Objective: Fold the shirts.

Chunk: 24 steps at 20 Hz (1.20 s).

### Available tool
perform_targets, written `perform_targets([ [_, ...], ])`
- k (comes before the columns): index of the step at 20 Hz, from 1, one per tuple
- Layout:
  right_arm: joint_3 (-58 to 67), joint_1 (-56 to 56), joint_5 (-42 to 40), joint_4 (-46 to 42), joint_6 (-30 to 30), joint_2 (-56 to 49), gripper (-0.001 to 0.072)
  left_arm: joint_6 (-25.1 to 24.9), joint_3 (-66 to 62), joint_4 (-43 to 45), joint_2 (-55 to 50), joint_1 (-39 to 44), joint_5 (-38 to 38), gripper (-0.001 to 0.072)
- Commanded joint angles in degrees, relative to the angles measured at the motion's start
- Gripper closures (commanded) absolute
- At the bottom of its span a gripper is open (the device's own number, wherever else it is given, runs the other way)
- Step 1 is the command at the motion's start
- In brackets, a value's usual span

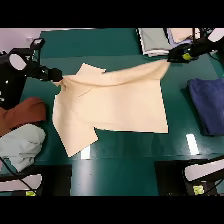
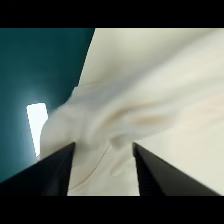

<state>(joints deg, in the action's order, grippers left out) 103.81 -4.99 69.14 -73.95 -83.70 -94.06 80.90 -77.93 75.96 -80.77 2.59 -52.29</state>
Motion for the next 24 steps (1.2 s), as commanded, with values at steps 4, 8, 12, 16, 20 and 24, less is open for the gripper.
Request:
perform_targets([
  [4,7.19,-3.93,12.46,5.27,1.62,-1.90,0.0310,1.57,-6.56,-0.72,1.14,-6.86,-11.93,0.0242],
  [8,-13.07,-9.51,17.64,5.27,3.39,7.61,0.0311,1.55,5.90,-0.72,8.94,-10.19,-16.15,0.0240],
  [12,-41.66,-15.47,11.80,5.42,4.35,21.46,0.0310,1.57,21.16,-1.25,17.35,-10.19,-16.09,0.0240],
  [16,-61.51,-20.11,9.66,5.51,5.79,29.35,0.0141,1.73,26.21,-1.73,23.96,-10.19,-16.20,0.0240],
  [20,-70.93,-20.02,6.58,12.13,8.41,30.71,0.0153,1.73,26.21,-3.30,25.35,-10.19,-16.11,0.0241],
  [24,-72.81,-13.92,1.90,16.02,8.79,30.67,0.0186,1.60,26.21,-3.93,25.35,-10.19,-16.11,0.0240],
])
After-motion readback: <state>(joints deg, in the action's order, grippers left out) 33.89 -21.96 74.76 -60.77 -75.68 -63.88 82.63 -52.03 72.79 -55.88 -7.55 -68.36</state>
